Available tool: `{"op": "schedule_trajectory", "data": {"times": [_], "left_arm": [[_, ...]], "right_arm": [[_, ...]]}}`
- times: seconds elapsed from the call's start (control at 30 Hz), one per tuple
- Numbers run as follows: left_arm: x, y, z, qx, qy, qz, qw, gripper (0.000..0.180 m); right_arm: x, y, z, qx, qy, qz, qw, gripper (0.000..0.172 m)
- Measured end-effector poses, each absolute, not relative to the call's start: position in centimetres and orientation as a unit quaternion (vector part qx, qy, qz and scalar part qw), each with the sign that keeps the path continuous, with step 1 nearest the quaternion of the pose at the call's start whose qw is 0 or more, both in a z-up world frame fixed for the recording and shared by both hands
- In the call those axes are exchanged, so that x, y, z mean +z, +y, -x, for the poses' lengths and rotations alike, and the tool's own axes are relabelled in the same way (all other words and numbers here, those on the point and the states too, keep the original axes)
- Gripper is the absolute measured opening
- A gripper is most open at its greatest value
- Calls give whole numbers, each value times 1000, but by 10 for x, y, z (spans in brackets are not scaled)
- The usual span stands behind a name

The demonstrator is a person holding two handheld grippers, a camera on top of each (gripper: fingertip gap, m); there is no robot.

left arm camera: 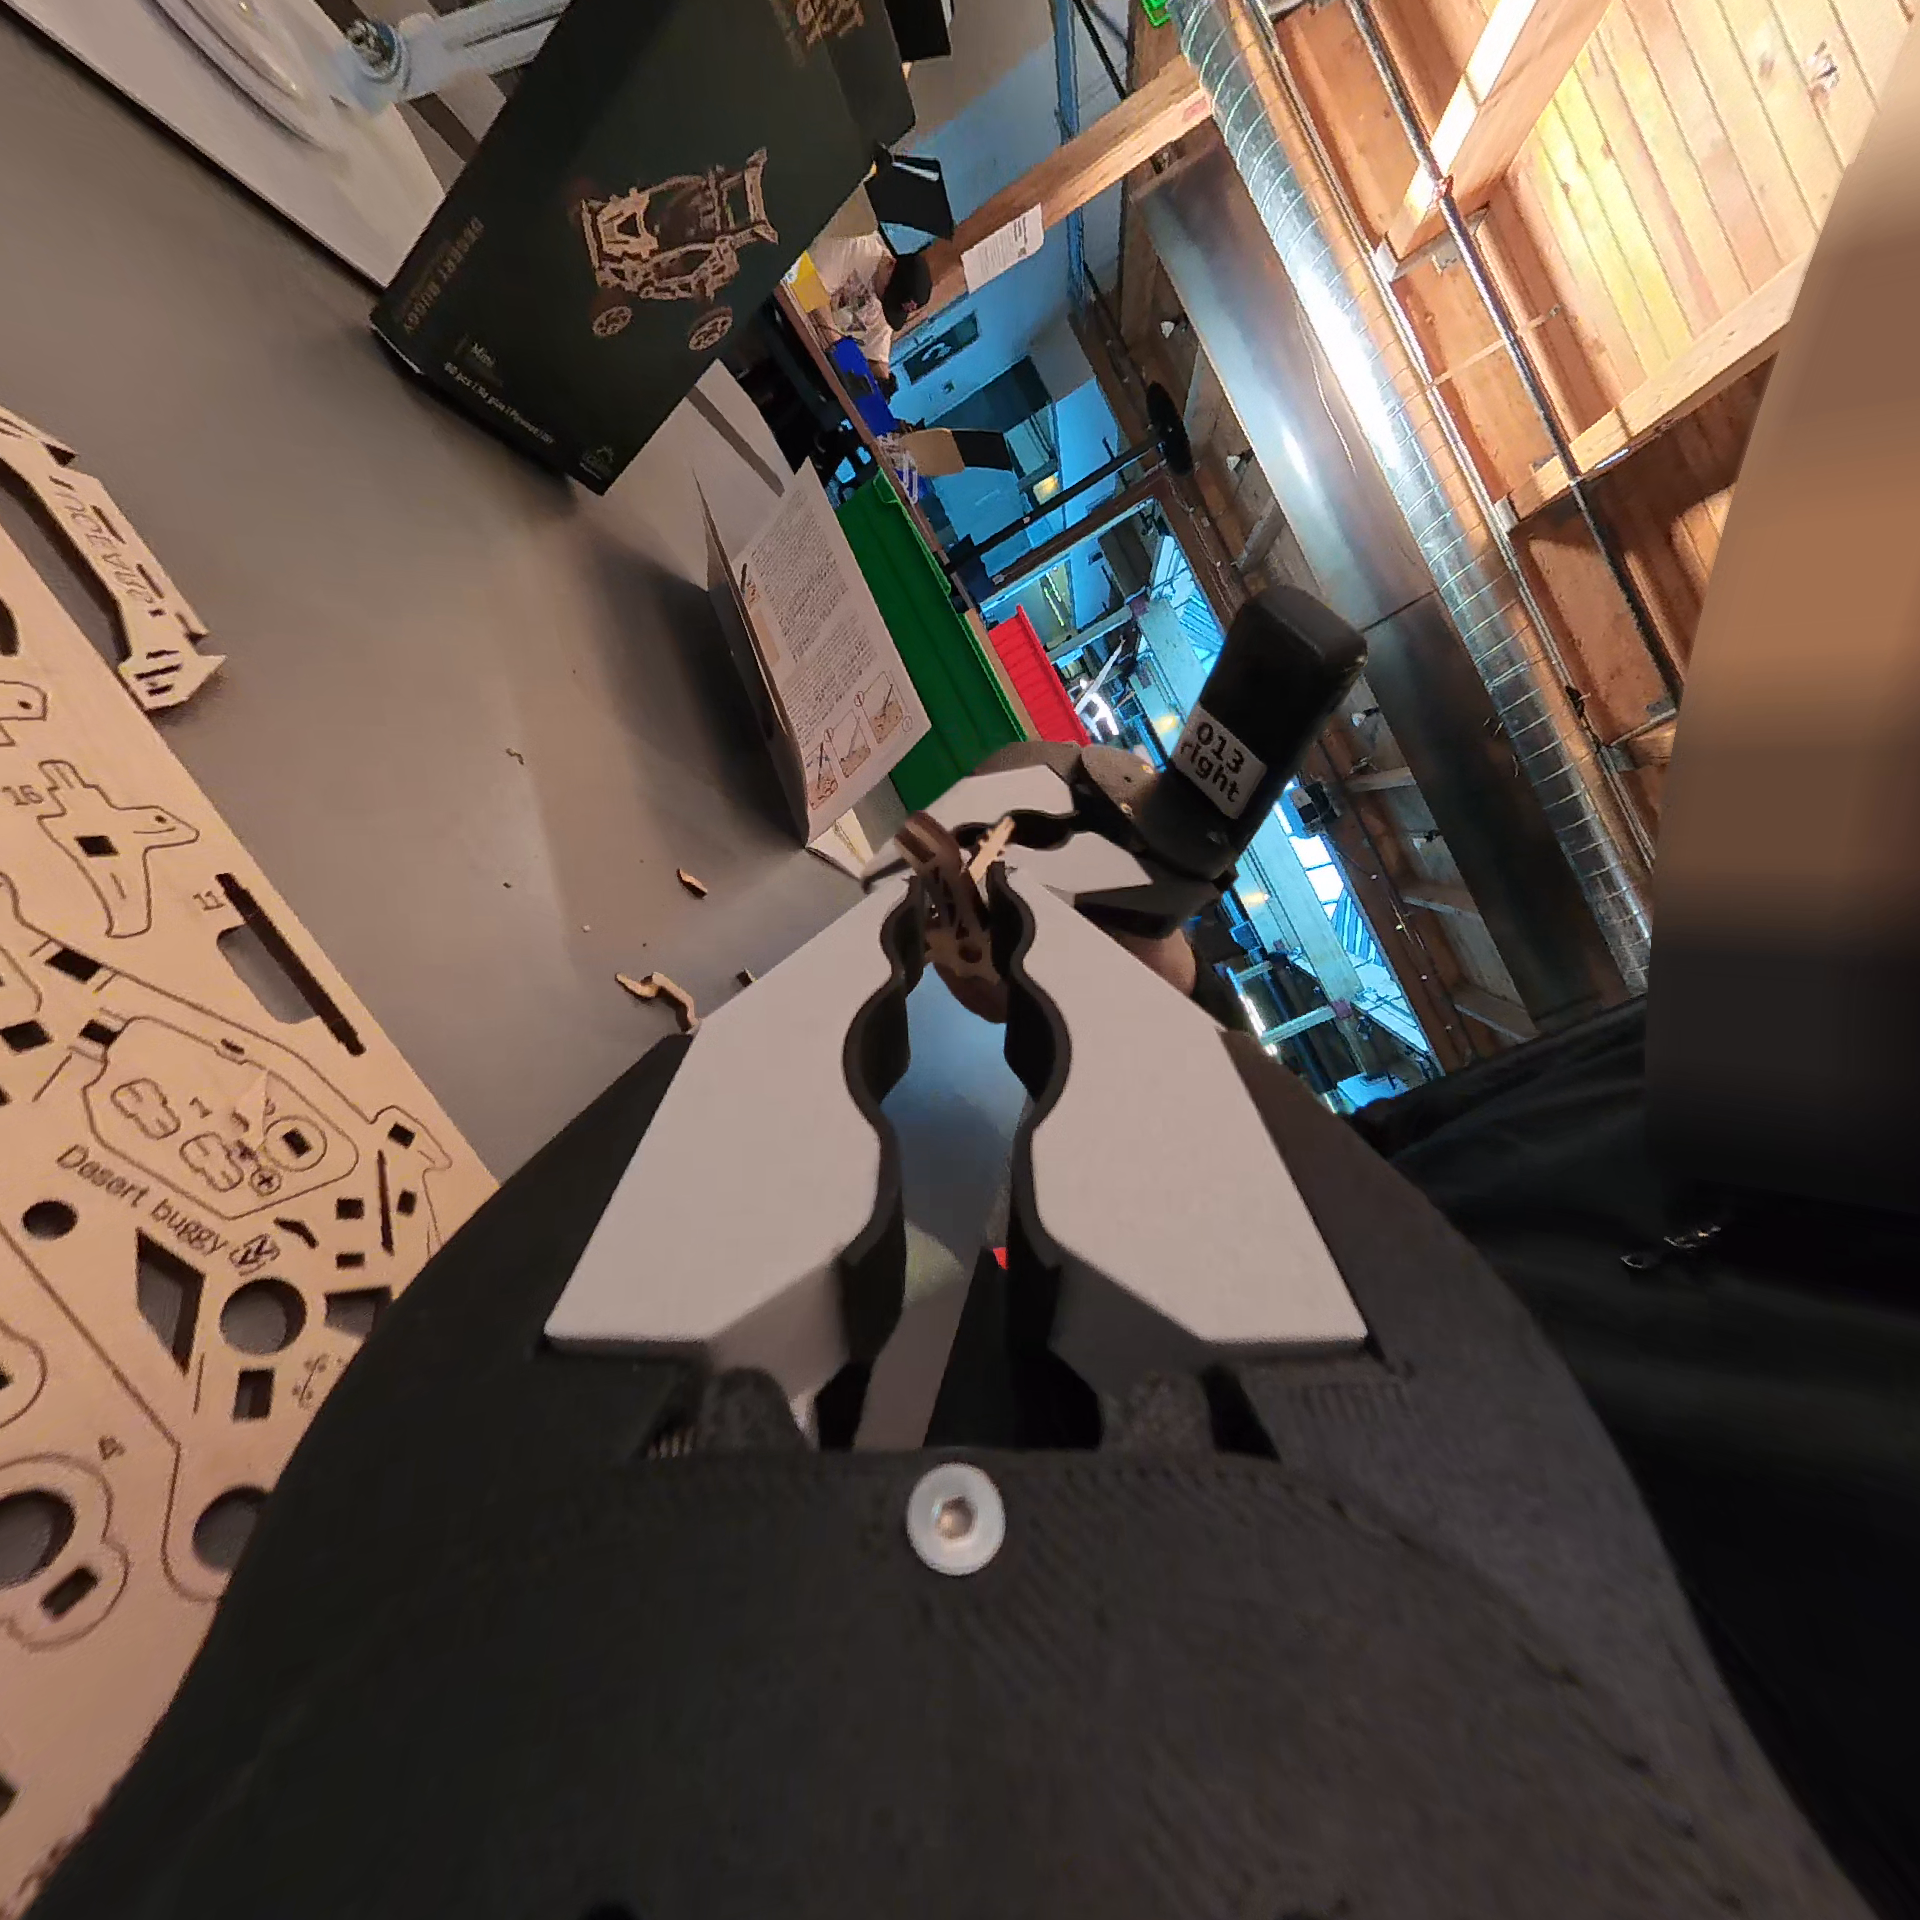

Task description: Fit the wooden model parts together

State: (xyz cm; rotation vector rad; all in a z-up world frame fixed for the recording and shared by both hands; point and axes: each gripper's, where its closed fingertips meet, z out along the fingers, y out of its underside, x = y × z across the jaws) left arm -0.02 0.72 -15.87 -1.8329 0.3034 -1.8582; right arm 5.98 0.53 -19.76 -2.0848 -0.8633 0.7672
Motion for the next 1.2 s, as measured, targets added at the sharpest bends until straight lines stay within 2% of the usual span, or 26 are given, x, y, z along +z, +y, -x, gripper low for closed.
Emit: {"op": "schedule_trajectory", "data": {"times": [0.3, 0.83, 1.2], "left_arm": [[-157, 6, -22, -663, 136, 689, 261, 9], [-163, 11, -30, -620, 147, 719, 277, 9], [-167, 17, -21, -595, 142, 737, 286, 9]], "right_arm": [[-193, -8, -81, 323, -318, 795, 403, 0], [-195, -17, -82, 289, -395, 748, 449, 4], [-207, -11, -86, 286, -387, 755, 445, 3]]}}
